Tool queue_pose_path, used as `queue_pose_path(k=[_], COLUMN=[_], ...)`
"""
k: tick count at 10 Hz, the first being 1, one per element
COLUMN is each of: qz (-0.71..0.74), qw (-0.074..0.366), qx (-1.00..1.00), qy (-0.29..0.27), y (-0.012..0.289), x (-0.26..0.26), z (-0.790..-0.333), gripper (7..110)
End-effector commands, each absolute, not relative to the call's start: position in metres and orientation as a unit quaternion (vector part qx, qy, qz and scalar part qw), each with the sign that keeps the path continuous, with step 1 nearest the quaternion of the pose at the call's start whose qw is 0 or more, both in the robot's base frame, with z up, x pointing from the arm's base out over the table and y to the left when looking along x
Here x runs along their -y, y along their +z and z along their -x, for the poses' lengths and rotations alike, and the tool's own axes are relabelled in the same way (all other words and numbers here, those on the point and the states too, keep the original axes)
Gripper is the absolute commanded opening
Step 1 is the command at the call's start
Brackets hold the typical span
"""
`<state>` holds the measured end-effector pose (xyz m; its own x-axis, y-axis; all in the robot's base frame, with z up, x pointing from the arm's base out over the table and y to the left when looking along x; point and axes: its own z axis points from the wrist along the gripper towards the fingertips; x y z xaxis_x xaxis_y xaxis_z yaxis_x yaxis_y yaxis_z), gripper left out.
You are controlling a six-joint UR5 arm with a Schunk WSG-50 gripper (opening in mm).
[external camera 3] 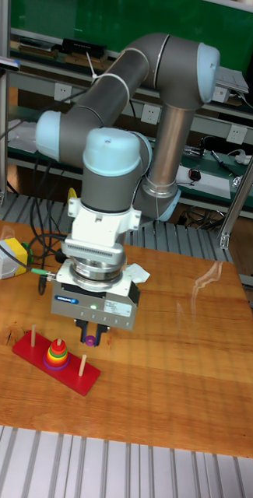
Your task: Take out one Hanoi block and throw it aside
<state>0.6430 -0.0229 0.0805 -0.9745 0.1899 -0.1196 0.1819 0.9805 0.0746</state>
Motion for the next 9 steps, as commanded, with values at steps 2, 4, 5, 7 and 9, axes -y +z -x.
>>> queue_pose_path(k=[2,4,5,7,9], qz=[-0.117,-0.123,-0.127,-0.14,-0.149], qw=[0.071,0.072,0.072,0.076,0.077], qx=[-0.99,-0.989,-0.989,-0.987,-0.985], qy=[0.036,0.035,0.034,0.027,0.024], y=[0.083,0.086,0.087,0.086,0.085], x=[-0.005,-0.015,-0.02,-0.033,-0.045], z=[-0.648,-0.65,-0.651,-0.655,-0.659], gripper=[7,7,7,7,7])
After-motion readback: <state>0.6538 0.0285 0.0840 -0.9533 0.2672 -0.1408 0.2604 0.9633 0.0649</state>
